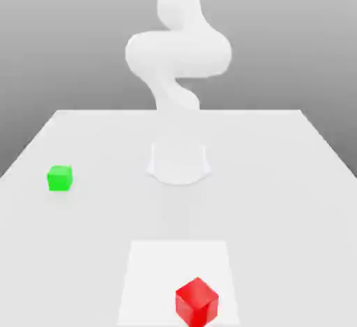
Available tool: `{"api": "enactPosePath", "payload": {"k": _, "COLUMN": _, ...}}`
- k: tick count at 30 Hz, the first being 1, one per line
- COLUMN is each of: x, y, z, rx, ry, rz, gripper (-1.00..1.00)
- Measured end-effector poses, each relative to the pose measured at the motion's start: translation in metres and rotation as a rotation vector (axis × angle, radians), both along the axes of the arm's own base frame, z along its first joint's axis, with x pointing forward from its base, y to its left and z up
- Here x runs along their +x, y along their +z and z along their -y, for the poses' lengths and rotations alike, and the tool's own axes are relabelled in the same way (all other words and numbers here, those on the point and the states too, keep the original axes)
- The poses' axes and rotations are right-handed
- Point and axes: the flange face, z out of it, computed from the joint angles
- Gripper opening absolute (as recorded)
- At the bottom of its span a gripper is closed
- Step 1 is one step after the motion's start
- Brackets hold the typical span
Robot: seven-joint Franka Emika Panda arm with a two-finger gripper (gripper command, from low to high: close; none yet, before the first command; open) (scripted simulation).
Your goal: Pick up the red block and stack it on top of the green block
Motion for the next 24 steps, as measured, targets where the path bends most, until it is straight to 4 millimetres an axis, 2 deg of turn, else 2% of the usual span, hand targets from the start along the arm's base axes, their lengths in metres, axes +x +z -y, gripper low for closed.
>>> {"api": "enactPosePath", "payload": {"k": 6, "x": 0.068, "y": -0.102, "z": -0.006, "rx": -0.037, "ry": 0.15, "rz": -0.171, "gripper": 0.0}}
{"api": "enactPosePath", "payload": {"k": 12, "x": 0.108, "y": -0.213, "z": -0.019, "rx": -0.086, "ry": 0.289, "rz": -0.333, "gripper": 0.0}}
{"api": "enactPosePath", "payload": {"k": 18, "x": 0.119, "y": -0.327, "z": -0.031, "rx": -0.152, "ry": 0.425, "rz": -0.491, "gripper": 0.0}}
{"api": "enactPosePath", "payload": {"k": 24, "x": 0.106, "y": -0.436, "z": -0.032, "rx": -0.236, "ry": 0.553, "rz": -0.648, "gripper": 0.0}}
